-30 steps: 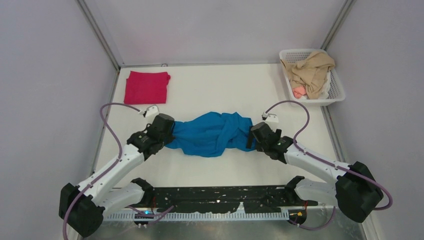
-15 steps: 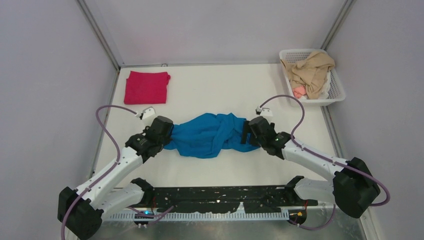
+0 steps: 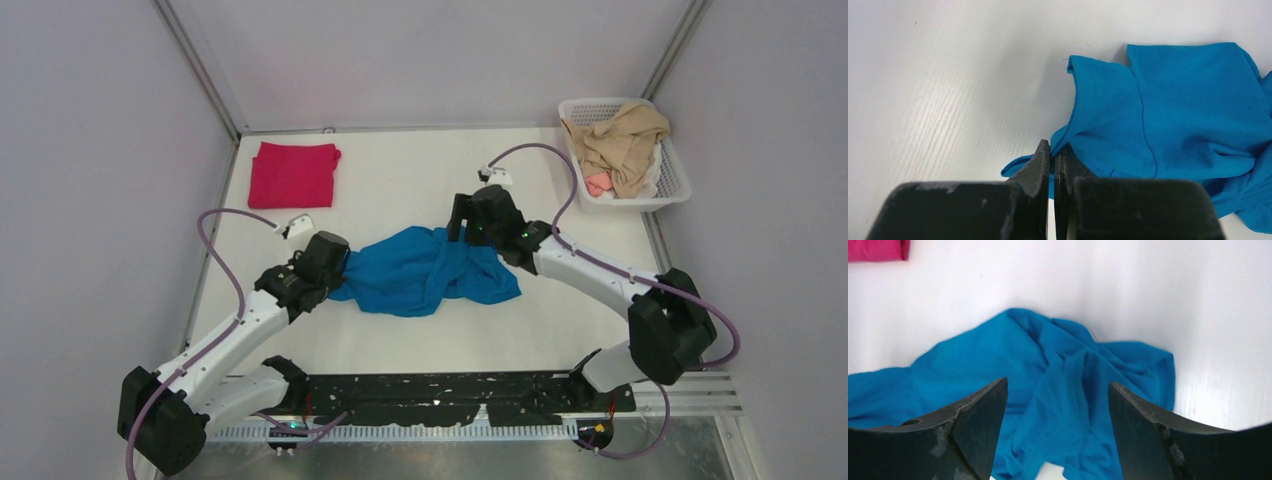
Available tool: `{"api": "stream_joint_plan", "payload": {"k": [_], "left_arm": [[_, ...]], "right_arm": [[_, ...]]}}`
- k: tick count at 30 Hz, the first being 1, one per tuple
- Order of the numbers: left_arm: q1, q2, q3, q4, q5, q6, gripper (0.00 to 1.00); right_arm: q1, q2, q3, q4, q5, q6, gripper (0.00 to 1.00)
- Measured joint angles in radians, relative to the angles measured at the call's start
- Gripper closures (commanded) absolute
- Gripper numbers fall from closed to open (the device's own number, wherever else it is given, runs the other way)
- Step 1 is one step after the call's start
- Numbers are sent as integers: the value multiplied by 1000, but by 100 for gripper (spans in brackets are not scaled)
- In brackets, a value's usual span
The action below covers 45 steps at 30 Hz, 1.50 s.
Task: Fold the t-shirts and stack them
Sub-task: Flatten out the tshirt
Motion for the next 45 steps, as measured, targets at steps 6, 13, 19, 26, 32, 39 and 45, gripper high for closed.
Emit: {"api": "stream_joint_plan", "payload": {"k": [6, 13, 19, 26, 32, 39, 45], "left_arm": [[0, 5, 0, 0, 5, 3, 100], [0, 5, 0, 1, 11, 3, 100], [0, 13, 0, 1, 12, 4, 100], [0, 18, 0, 0, 11, 3, 100], [0, 13, -1, 0, 10, 3, 100], [0, -12, 8, -9, 0, 6, 100], [0, -85, 169, -21, -26, 87, 100]], "right_arm": [[0, 195, 192, -15, -12, -6, 31], [0, 246, 211, -79, 24, -10, 32], [2, 247, 211, -101, 52, -18, 39], [8, 267, 214, -113, 59, -21, 53], [8, 275, 225, -150, 63, -24, 94], [18, 217, 207, -150, 92, -40, 94], [21, -41, 227, -161, 144, -118, 94]]}}
